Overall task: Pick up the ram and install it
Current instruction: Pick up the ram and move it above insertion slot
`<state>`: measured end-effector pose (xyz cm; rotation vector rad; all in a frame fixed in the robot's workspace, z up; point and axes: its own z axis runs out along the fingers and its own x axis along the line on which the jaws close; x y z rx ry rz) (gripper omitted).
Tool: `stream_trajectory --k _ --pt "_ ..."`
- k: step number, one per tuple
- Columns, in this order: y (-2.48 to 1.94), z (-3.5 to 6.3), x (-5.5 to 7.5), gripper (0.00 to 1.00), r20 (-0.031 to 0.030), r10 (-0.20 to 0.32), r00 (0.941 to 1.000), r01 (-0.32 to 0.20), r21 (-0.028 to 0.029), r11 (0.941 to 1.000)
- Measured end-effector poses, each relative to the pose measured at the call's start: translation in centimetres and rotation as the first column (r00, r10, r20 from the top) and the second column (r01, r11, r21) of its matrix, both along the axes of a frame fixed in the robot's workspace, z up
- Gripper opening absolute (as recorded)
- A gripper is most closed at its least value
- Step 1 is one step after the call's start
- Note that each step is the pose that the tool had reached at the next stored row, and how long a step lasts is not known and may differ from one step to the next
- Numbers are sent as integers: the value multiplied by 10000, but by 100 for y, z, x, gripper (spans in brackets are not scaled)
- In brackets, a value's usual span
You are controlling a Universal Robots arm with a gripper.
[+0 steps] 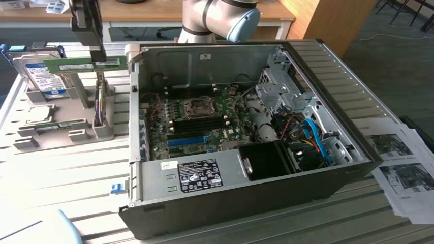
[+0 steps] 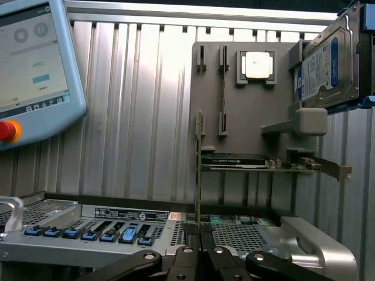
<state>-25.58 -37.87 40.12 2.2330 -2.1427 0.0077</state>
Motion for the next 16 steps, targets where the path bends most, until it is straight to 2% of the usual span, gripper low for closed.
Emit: stream_trajectory --k 16 --pt "0 0 304 11 -27 -1 10000 1 0 10000"
